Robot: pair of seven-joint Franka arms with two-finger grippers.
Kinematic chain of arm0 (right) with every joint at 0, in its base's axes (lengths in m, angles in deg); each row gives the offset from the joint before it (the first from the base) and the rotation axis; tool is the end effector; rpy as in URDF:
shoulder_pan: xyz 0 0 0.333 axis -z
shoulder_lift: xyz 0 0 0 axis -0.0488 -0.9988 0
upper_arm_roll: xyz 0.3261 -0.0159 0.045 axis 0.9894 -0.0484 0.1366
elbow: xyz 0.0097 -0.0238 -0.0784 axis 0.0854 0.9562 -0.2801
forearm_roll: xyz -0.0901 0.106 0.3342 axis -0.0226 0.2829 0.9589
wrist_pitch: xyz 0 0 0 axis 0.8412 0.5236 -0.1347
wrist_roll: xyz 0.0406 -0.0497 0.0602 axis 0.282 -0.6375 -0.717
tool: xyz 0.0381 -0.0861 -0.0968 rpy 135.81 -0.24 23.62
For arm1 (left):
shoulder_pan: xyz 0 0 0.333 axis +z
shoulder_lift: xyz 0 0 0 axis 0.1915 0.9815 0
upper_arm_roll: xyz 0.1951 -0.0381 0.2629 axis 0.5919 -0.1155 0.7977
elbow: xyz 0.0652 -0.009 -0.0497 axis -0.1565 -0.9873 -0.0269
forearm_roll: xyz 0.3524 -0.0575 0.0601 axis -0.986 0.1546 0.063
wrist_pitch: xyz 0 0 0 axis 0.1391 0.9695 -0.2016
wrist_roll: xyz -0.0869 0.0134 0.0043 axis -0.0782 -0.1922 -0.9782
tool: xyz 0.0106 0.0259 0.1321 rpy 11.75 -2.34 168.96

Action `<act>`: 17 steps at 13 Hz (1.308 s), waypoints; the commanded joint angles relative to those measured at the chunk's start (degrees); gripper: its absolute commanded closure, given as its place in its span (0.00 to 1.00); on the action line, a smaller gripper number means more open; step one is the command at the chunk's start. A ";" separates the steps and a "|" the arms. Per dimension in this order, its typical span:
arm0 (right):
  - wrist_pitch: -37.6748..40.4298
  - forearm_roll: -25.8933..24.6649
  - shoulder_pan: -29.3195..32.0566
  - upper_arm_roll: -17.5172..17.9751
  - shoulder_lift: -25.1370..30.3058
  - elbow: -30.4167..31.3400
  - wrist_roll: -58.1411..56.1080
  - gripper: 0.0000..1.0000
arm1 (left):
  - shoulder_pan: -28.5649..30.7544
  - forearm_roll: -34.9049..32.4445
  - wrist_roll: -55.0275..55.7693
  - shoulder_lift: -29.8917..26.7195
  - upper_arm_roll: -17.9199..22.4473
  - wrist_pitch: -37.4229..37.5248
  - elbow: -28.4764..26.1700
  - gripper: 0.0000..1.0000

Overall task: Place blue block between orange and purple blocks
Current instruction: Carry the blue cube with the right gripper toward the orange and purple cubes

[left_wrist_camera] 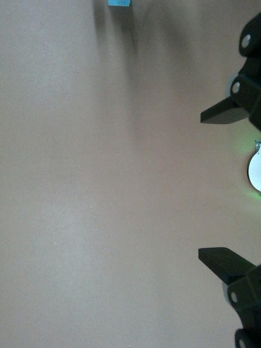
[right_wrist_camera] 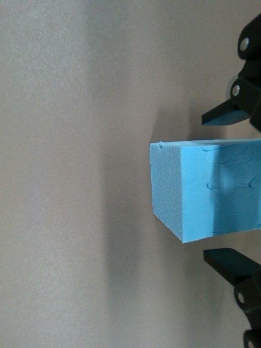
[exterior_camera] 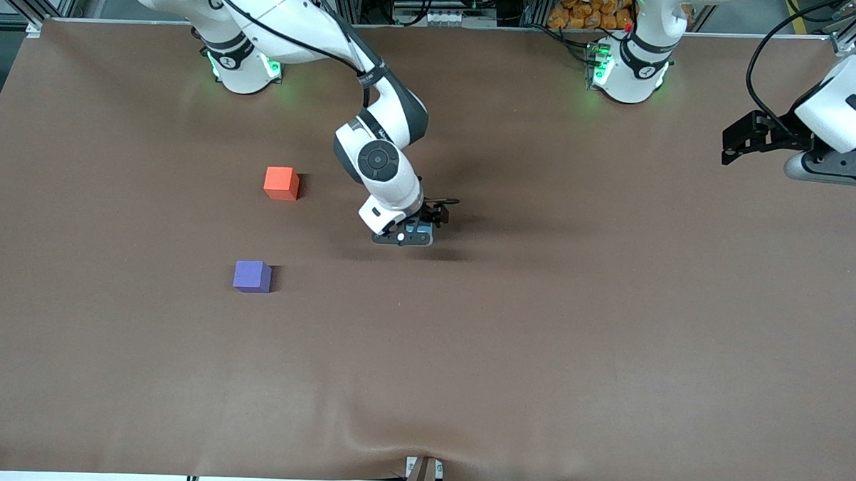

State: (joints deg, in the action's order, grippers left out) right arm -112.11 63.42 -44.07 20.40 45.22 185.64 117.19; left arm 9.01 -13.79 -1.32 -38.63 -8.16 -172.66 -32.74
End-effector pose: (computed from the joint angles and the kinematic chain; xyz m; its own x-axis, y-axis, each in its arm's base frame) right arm 0.4630 0.4658 0.2113 0.9964 -0.0412 -0.0742 -0.0524 -0.9862 -0.1570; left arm 0.4960 -0.0658 0.6197 0.9907 -0.1135 -0.0744 -0.1148 -0.9933 -0.0144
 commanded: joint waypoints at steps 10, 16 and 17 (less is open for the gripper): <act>31.80 -2.77 10.13 -3.45 14.04 -5.13 -2.18 1.00 | 0.54 -0.20 3.38 -0.22 -0.11 2.00 1.84 0.00; 32.36 -2.50 25.88 -3.45 24.79 10.95 -26.01 1.00 | 2.47 -0.11 3.46 1.19 0.16 1.30 1.84 0.00; 30.95 -2.50 26.41 -3.45 24.97 12.71 -26.02 1.00 | 2.91 -0.02 3.46 1.19 0.16 1.30 1.84 0.00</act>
State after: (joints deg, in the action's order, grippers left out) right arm -78.01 61.19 -18.57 15.56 67.28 192.40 91.97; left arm 10.89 -13.79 1.46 -37.39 -7.59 -171.59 -31.48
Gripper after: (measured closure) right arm 0.493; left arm 0.000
